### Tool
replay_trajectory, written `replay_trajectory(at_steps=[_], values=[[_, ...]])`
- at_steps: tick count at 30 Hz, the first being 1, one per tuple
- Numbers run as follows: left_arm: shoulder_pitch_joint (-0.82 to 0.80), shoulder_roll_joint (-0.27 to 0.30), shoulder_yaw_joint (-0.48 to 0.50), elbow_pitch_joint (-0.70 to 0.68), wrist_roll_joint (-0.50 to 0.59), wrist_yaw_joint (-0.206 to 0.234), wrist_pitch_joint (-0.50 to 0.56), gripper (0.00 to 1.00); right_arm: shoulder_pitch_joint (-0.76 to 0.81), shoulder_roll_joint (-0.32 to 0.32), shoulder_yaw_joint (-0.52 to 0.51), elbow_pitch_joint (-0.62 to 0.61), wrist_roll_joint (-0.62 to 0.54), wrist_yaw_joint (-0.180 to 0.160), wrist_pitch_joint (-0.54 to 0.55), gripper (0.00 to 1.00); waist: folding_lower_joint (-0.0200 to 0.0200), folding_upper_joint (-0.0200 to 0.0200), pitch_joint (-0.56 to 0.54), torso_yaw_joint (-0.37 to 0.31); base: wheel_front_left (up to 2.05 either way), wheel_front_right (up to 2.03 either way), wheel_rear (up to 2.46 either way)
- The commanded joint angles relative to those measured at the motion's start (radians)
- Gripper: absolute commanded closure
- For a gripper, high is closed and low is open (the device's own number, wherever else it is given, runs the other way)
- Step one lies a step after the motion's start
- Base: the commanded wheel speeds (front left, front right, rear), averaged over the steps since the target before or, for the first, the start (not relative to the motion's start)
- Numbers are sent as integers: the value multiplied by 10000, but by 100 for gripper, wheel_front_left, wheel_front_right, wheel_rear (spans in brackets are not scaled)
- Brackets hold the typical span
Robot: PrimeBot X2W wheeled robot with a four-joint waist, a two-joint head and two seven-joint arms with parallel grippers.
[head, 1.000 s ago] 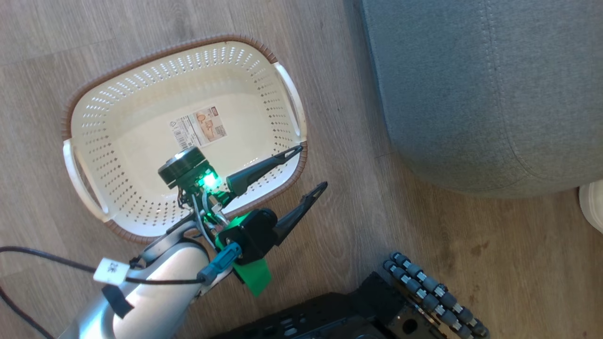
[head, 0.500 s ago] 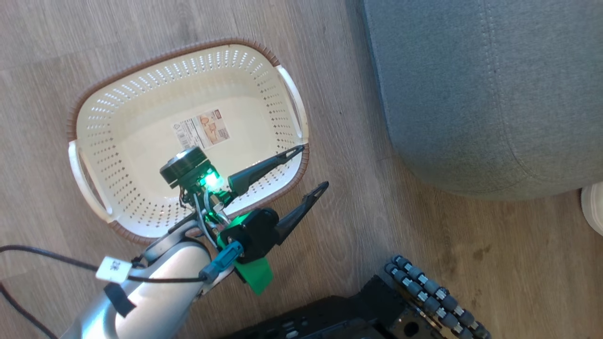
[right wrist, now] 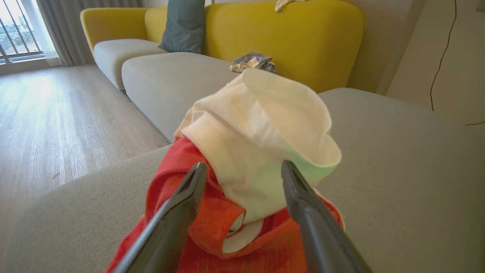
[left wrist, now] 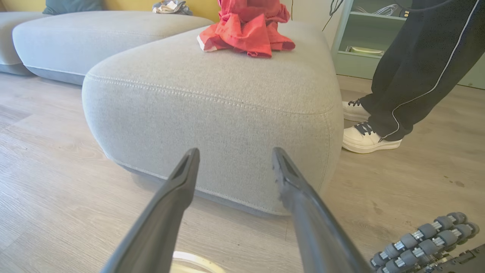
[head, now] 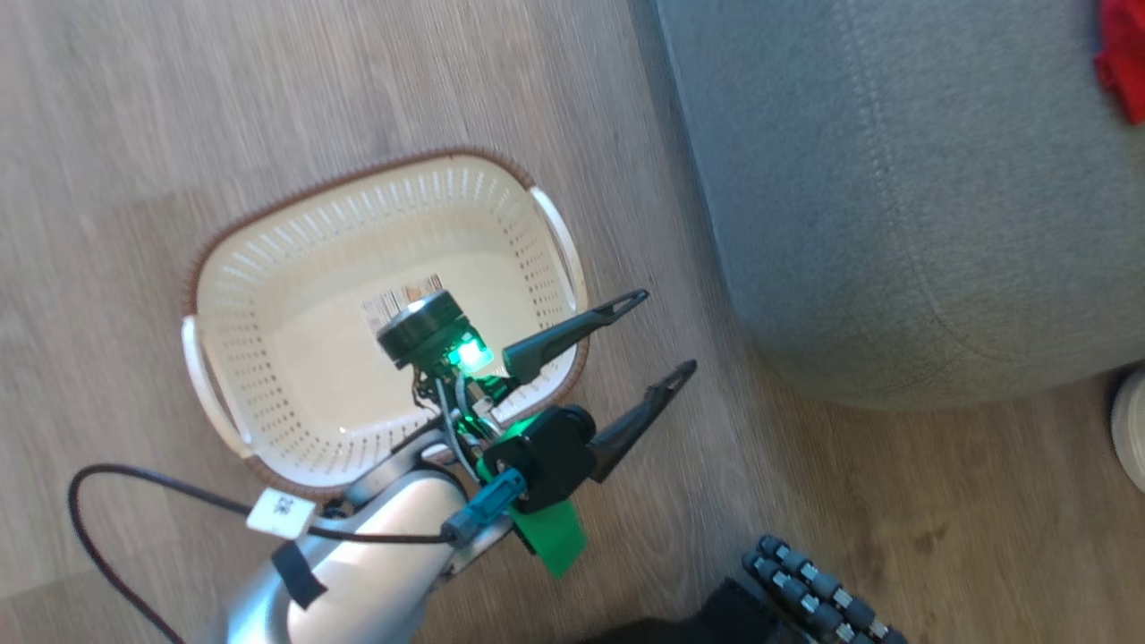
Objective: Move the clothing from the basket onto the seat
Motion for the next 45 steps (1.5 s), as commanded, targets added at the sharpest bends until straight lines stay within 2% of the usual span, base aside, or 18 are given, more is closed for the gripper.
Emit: replay_trajectory(at_steps=[1, 11, 13, 20, 22, 27, 28, 31, 37, 45], values=[[200, -154, 149, -231, -104, 62, -23, 0, 162, -465, 231, -499, 111, -2, -52, 0, 0, 0, -579, 114, 0, 0, 0], [959, -865, 668, -81, -220, 221, -23, 0, 1232, -1027, 1839, -2358, 1077, -2, -51, 0, 0, 0, -2366, 539, 0, 0, 0], [1042, -919, 738, -76, -223, 236, -23, 0, 1366, -1036, 1985, -2638, 1249, -2, -51, 0, 0, 0, -2538, 600, 0, 0, 0], [1591, -1187, 1288, -122, -232, 295, -23, 0, 2651, -856, 2715, -4756, 2291, -2, -51, 0, 0, 0, -3496, 1060, 0, 0, 0], [1774, -1249, 1472, -119, -248, 340, -23, 0, 3128, -760, 2914, -5384, 2253, -2, -51, 0, 0, 0, -3758, 1199, 0, 0, 0], [2199, -1354, 2034, -91, -214, 529, -23, 0, 4522, -95, 3745, -6953, 1945, -2, -52, 0, 0, 0, -4262, 1596, 0, 0, 0], [2322, -1362, 2300, -8, -165, 692, -23, 0, 5038, 214, 3983, -7486, 1931, -2, -52, 0, 0, 0, -4419, 1784, 0, 0, 0], [2517, -1408, 2831, 97, -240, 979, -23, 0, 5766, 664, 4342, -8085, 1960, -2, -52, 0, 0, 0, -4635, 2085, 0, 0, 0], [2904, -1568, 3961, 262, -436, 1382, -23, 0, 6931, 1279, 4788, -8319, 2351, -2, -52, 0, 0, 0, -5092, 2702, 0, 0, 0], [3404, -1762, 5313, -42, -330, 2295, -23, 0, 7911, 2136, 4426, -8310, 2174, -2, -53, 0, 0, 0, -5370, 3349, 0, 0, 0]])
